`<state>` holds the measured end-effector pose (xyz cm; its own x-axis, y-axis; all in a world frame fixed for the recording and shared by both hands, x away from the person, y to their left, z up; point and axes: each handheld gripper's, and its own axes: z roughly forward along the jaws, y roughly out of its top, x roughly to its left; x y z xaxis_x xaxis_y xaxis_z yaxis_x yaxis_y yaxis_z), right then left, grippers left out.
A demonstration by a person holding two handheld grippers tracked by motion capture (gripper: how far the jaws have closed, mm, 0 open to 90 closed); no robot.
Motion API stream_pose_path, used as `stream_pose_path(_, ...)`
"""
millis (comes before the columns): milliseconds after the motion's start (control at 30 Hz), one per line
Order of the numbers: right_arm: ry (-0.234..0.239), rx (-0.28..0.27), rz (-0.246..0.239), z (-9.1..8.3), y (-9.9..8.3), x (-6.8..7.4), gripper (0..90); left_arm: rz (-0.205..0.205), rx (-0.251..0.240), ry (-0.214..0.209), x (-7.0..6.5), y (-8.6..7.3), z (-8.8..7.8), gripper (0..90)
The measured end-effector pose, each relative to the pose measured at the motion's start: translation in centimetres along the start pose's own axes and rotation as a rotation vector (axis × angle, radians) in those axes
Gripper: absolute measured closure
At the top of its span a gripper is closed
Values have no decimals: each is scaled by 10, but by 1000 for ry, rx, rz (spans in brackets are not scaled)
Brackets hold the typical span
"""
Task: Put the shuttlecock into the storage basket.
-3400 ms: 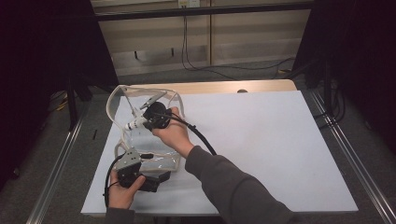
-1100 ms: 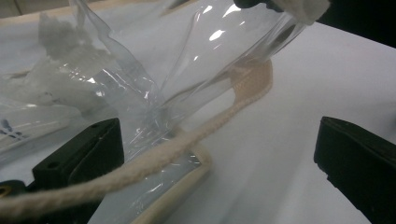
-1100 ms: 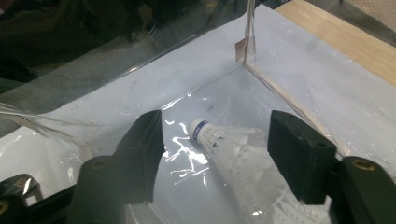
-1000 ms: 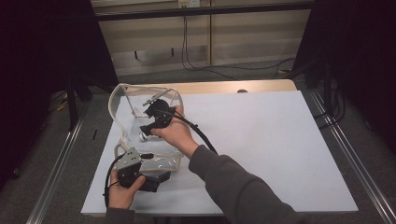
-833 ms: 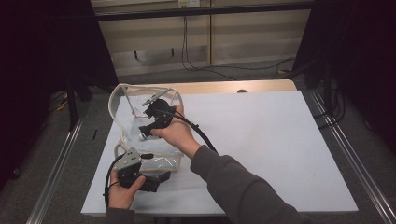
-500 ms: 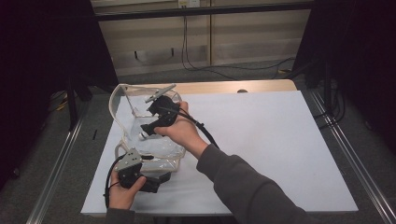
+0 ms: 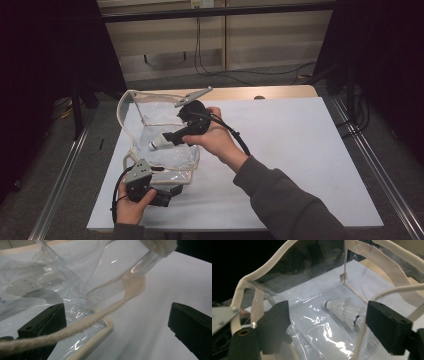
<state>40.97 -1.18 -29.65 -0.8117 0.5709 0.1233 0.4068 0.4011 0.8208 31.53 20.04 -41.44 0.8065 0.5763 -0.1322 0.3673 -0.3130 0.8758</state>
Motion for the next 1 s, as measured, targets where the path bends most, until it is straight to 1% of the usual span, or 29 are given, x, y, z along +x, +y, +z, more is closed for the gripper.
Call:
stream_pose_path(100, 1, -13, -9, -10, -3, -2, 168, 0, -1, 5, 0, 0, 0, 18)
stream_pose_path(133, 4, -19, -8, -14, -5, -3, 167, -1, -4, 4, 0, 0, 0, 18)
stream_pose_path(200, 6, -33, -1, -23, -9, -8, 161, 10, 6, 5, 0, -1, 0, 19)
stream_pose_path(267, 12, -44, 5, -30, -13, -12, 159, 4, 1, 4, -1, -1, 0, 20)
stream_pose_path(333, 7, -54, 9, -36, -16, -16, 157, 0, 2, 3, -1, -1, 0, 20)
stream_pose_path(500, 5, -71, 5, -50, -27, -21, 151, 3, 3, 4, -1, -1, 0, 20)
stream_pose_path(633, 6, -66, 4, -54, -34, -25, 139, 4, 3, 5, -1, -1, 0, 20)
stream_pose_path(667, -4, -66, 2, -57, -40, -29, 139, 4, 4, 4, -1, -1, 0, 20)
stream_pose_path(767, 0, -66, 5, -60, -47, -33, 128, 4, 7, 6, -1, -1, 0, 20)
stream_pose_path(833, -3, -78, 11, -63, -51, -36, 128, 3, 6, 6, -1, -1, 0, 20)
stream_pose_path(1000, -9, -69, 10, -70, -64, -42, 120, 5, 4, 5, -1, -1, 0, 20)
